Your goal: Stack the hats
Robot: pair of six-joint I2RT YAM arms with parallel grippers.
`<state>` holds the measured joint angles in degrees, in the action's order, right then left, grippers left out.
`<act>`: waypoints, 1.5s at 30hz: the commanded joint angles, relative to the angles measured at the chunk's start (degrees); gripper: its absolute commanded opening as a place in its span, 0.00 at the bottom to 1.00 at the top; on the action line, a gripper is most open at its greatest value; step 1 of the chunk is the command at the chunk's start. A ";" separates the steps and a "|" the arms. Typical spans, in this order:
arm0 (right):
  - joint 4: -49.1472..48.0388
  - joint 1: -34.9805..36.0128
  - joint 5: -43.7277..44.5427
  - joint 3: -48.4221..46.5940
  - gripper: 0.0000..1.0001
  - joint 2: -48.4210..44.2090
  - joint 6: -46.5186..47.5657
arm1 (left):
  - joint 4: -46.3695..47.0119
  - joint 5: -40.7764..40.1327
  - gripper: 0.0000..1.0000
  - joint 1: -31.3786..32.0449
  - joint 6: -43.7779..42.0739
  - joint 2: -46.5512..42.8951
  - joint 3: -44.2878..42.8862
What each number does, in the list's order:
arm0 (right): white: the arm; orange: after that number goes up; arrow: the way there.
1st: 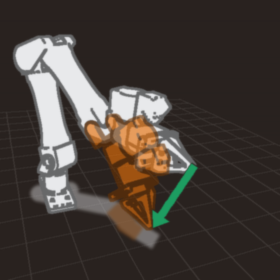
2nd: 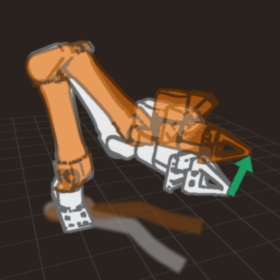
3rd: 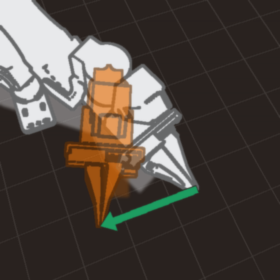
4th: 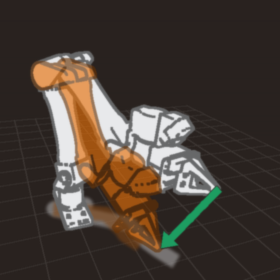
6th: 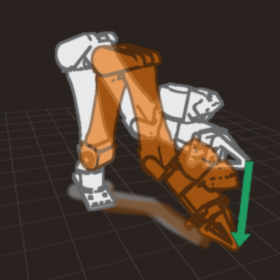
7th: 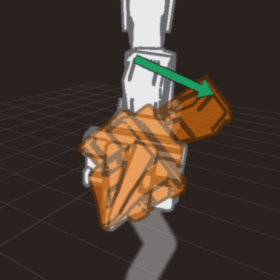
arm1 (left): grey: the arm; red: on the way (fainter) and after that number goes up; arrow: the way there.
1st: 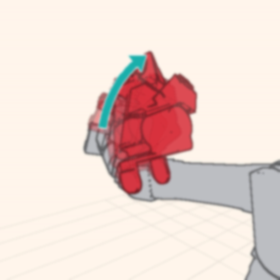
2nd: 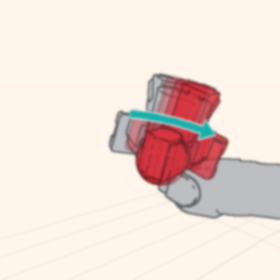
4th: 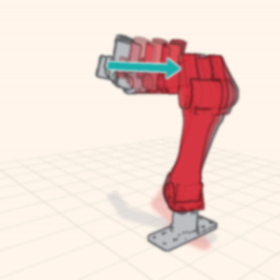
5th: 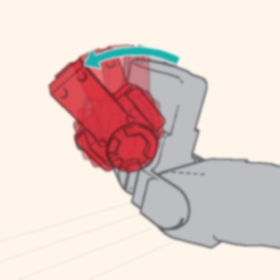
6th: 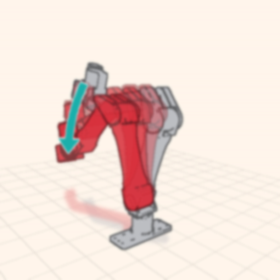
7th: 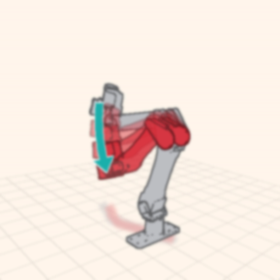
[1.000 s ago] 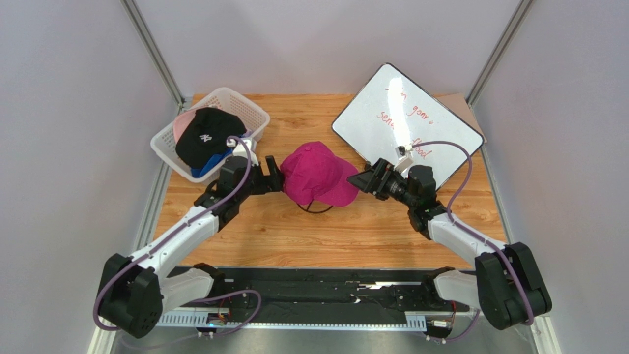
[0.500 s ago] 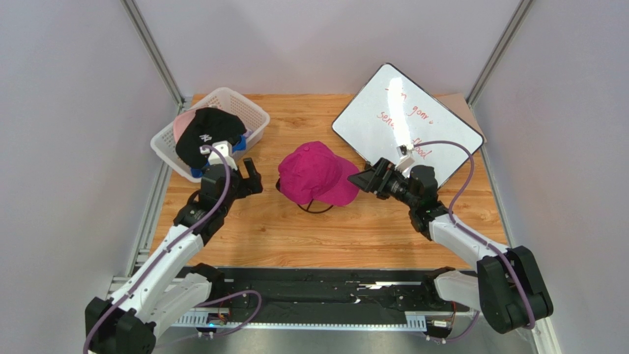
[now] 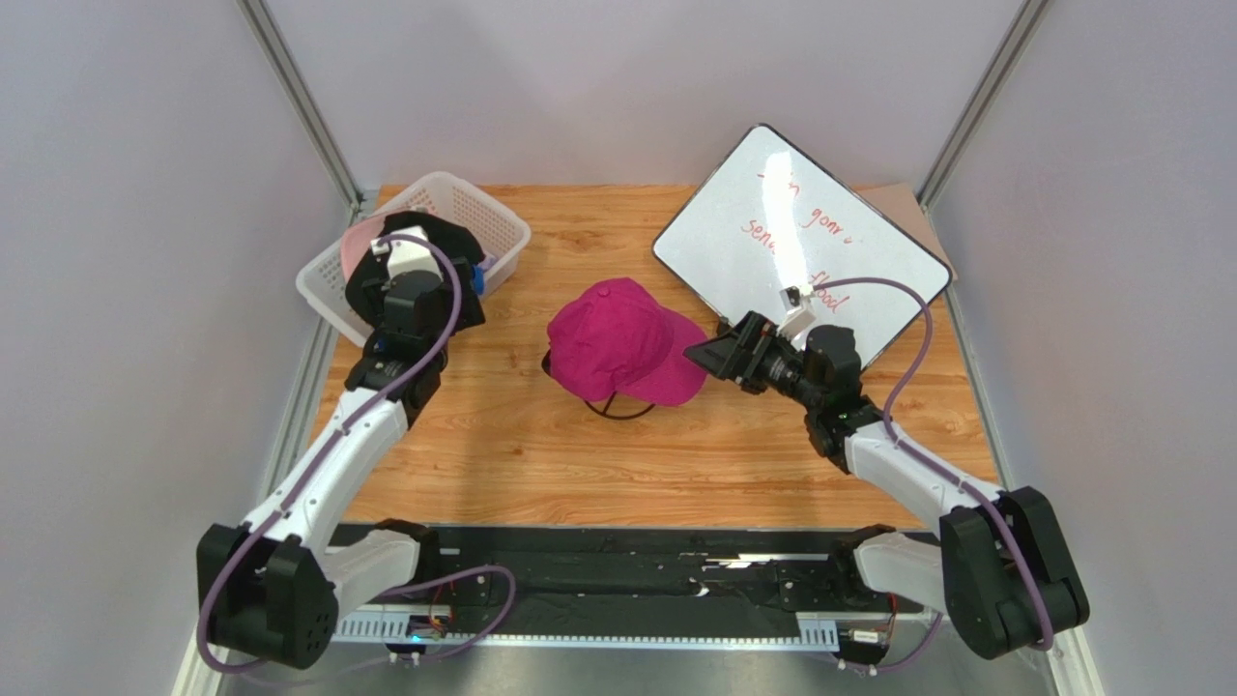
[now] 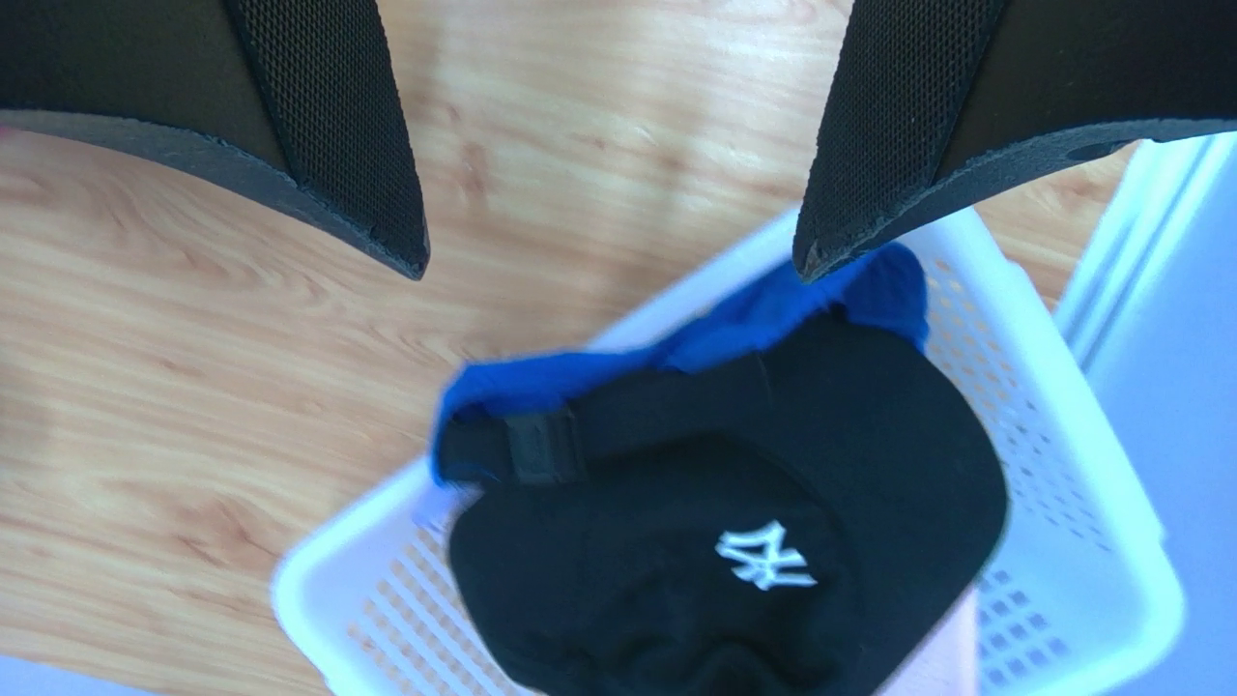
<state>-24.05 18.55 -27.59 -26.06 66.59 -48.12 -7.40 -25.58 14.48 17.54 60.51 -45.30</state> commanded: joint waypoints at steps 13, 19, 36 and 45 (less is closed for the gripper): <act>0.94 -0.09 0.00 -1.36 0.88 -2.78 1.98 | 13.21 13.18 0.85 -8.33 -1.73 14.97 -8.13; 1.72 0.00 0.00 -1.36 0.88 -3.39 2.41 | 11.97 15.30 0.85 -8.33 1.09 19.20 -10.68; 2.52 -0.09 0.44 -1.01 0.88 -4.89 2.59 | 8.28 11.70 0.59 -8.33 1.88 25.00 -14.03; 2.43 -0.09 0.52 -0.92 0.88 -4.89 2.50 | 8.28 11.87 0.12 -8.33 2.32 25.62 -14.20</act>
<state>-20.34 18.55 -27.53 -26.09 62.98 -46.65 0.93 -13.21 6.33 19.44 86.39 -57.17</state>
